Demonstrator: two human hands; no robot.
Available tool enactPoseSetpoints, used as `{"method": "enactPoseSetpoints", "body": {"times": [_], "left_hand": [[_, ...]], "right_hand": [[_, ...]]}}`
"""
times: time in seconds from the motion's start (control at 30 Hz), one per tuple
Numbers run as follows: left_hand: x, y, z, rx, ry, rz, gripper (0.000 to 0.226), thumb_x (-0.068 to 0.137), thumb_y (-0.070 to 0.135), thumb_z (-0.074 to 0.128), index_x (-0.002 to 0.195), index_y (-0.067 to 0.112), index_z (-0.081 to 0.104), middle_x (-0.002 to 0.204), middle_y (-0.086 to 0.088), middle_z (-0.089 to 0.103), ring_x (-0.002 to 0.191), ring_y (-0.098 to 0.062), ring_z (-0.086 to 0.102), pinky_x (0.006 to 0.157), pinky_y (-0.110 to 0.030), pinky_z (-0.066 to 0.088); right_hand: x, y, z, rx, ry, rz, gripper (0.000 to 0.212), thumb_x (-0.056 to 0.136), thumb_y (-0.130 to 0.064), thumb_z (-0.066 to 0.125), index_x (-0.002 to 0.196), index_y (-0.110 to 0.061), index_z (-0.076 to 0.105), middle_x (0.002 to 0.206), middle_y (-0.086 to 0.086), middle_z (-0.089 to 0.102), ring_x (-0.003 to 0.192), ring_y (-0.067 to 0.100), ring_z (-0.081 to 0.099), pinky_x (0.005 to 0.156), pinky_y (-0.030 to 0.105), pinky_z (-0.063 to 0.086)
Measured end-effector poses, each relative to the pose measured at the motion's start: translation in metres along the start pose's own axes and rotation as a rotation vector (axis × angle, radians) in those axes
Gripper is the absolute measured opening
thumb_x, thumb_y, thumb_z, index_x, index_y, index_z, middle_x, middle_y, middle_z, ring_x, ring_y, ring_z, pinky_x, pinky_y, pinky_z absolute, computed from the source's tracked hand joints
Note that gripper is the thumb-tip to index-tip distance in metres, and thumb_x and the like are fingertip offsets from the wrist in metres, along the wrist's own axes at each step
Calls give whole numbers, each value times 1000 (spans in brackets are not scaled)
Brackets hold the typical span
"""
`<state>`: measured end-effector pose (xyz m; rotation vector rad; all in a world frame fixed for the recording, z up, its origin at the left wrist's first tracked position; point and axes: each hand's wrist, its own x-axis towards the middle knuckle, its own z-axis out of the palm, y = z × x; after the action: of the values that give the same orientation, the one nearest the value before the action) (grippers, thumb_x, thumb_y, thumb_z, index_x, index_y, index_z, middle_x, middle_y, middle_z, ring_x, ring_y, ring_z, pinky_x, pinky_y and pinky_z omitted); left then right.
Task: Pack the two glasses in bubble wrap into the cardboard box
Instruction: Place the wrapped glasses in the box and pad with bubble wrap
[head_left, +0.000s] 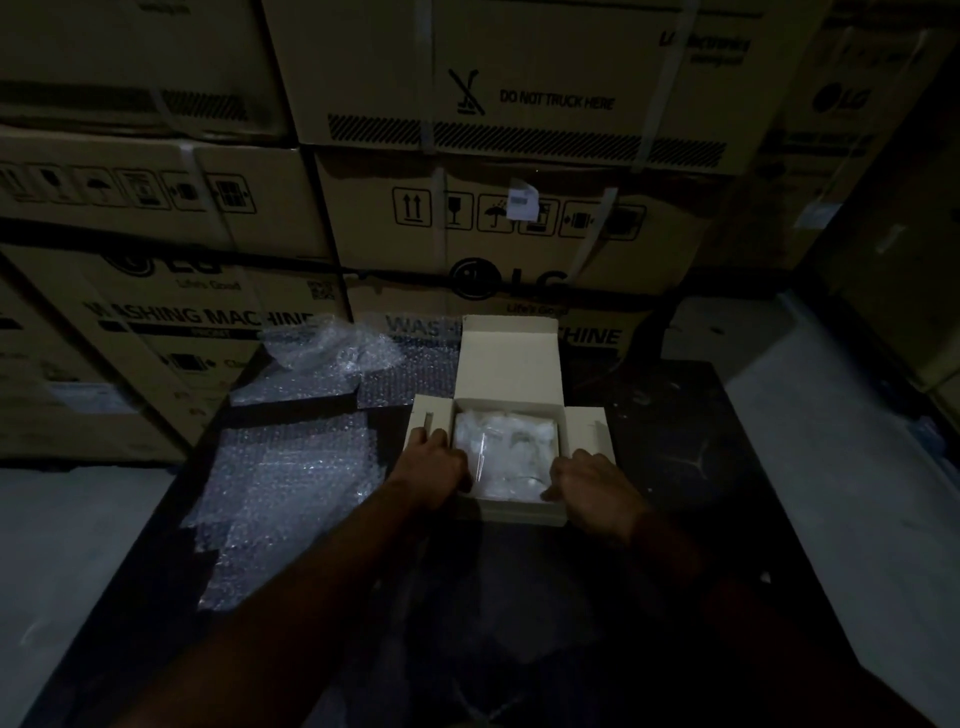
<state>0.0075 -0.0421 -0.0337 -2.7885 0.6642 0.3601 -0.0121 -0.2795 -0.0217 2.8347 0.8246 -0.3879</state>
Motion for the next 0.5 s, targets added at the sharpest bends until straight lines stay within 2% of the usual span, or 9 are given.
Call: {"method": "enactPoseSetpoints", "body": {"times": [0.13, 0.27, 0.33, 0.43, 0.5], "left_hand": [[2, -1, 4, 8, -34, 2, 39, 96, 44, 41, 119, 20, 62, 126, -5, 60, 123, -29, 36, 103, -47, 20], [-3, 5, -1, 58, -28, 16, 38, 97, 41, 40, 115, 16, 63, 122, -5, 62, 124, -30, 36, 106, -50, 18], [-5, 8, -6, 65, -8, 34, 36, 98, 36, 40, 117, 15, 62, 126, -6, 59, 126, -31, 36, 108, -51, 16], [-6, 15, -11, -32, 47, 118, 35, 98, 34, 43, 130, 25, 56, 135, -2, 52, 126, -29, 39, 105, -47, 20], [-6, 19, -11, -163, 18, 154, 37, 99, 35, 43, 134, 29, 53, 138, 1, 51, 126, -25, 43, 103, -42, 22]], "right_hand": [[1, 0, -2, -36, -48, 5, 40, 95, -21, 51, 133, -33, 52, 123, 6, 48, 109, 29, 45, 86, 39, 37], [7, -6, -5, -11, -72, 72, 31, 99, -30, 44, 125, -17, 57, 122, 6, 52, 108, 27, 46, 89, 38, 35], [7, -7, -7, 0, -90, 90, 32, 100, -32, 43, 124, -15, 57, 122, 6, 53, 110, 27, 46, 91, 39, 35], [4, -9, -15, 40, -118, 116, 34, 97, -21, 48, 130, -23, 55, 127, 5, 51, 115, 27, 45, 95, 38, 36], [2, -12, -19, 86, -95, 123, 43, 93, -11, 50, 134, -25, 53, 132, 6, 50, 120, 28, 46, 99, 37, 38]]}}
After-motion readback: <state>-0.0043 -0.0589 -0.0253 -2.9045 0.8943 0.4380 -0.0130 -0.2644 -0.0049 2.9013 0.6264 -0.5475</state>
